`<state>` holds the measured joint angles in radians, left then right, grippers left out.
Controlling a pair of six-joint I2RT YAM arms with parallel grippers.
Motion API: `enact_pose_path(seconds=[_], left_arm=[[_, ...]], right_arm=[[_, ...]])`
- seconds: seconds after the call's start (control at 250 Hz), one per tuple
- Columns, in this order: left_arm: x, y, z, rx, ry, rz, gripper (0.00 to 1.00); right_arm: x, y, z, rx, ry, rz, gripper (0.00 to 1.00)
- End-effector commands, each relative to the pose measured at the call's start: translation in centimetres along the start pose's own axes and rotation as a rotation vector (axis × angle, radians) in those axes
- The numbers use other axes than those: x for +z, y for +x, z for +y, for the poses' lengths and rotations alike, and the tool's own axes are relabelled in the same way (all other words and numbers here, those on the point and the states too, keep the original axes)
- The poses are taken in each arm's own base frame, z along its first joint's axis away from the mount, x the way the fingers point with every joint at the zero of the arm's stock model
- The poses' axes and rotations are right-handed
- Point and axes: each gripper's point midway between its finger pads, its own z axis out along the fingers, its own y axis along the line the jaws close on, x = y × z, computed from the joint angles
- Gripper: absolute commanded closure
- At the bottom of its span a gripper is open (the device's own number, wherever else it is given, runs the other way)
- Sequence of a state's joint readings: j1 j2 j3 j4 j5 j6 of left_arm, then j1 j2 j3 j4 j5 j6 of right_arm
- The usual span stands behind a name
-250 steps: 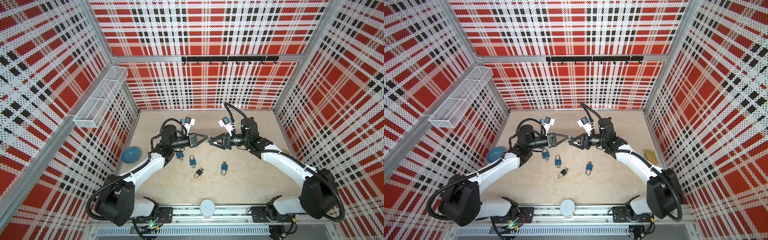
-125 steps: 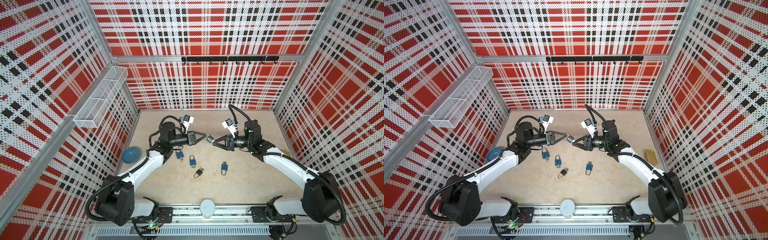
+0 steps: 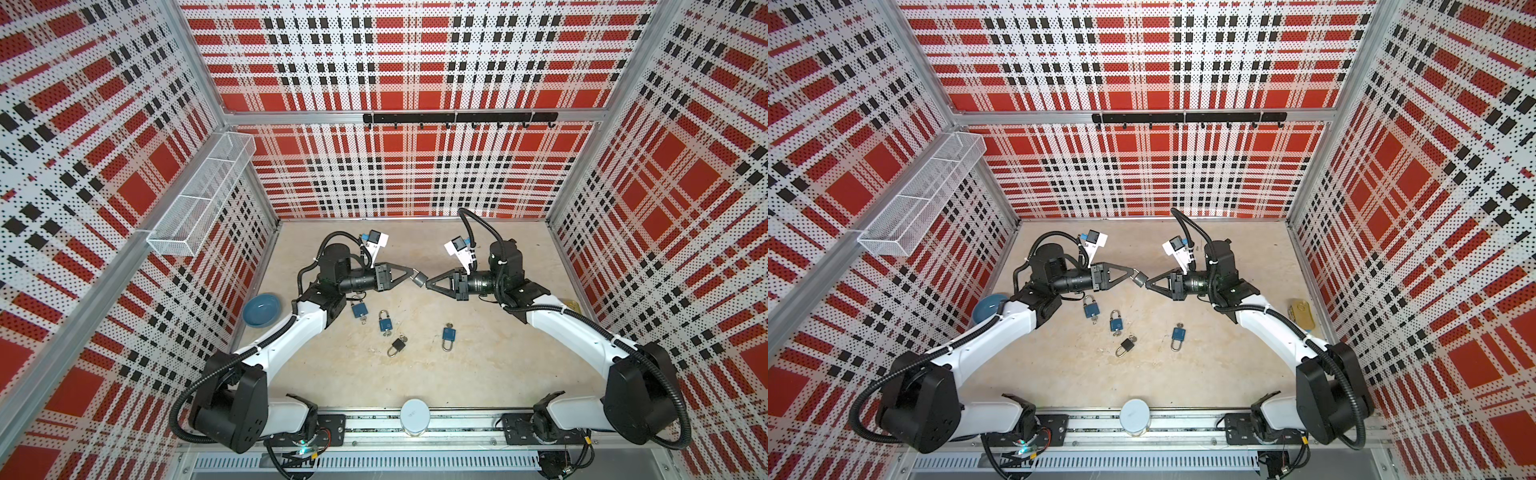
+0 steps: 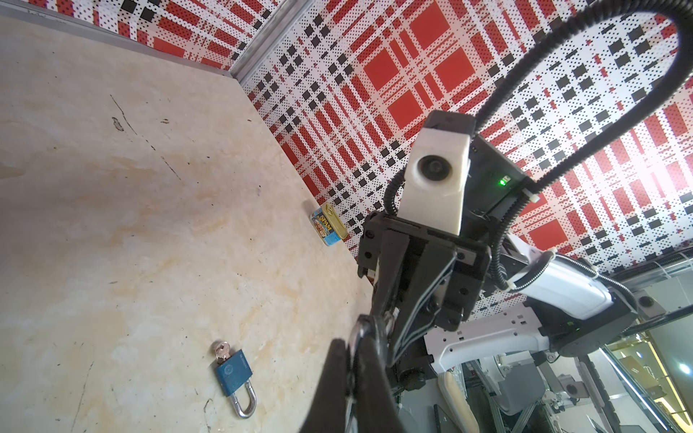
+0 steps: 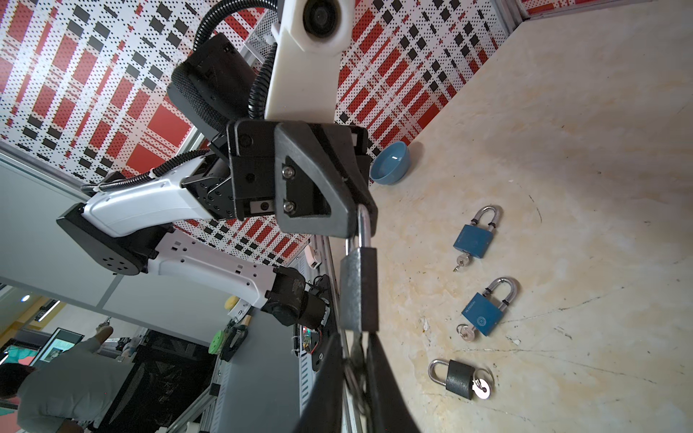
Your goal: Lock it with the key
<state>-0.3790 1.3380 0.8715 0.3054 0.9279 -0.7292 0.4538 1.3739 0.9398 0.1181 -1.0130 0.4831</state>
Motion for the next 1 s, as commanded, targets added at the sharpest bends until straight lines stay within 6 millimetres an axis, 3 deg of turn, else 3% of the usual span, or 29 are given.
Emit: enact_pose_path(seconds=[0.0, 0.496, 0.564, 0.64, 0.992], left_arm=[[-0.18, -1.06, -1.51, 0.048, 0.013, -0.024, 1.0], [0.65, -0.73, -1.65, 0.052, 0.01, -0.02, 1.0], [0.61, -0.8, -1.76, 0.056, 0.009, -0.023, 1.0], [0.64, -0.84, -1.88, 0.06, 0.011, -0.025, 1.0], [0.01, -1.47, -1.82, 0.069, 0.002, -0.044, 1.0]], right_arm=[[0.06, -1.06, 1.18, -0.065, -0.051, -0.022, 0.88], [0.2, -0.93, 1.02, -0.053, -0.062, -0.02, 0.87], [0.21, -0.88, 1.02, -0.053, -0.062, -0.018, 0.9], [0.2, -0.83, 1.05, -0.053, -0.065, -0.017, 1.0], [0.09, -0.52, 0.56, -0.044, -0.049, -0.021, 1.0]])
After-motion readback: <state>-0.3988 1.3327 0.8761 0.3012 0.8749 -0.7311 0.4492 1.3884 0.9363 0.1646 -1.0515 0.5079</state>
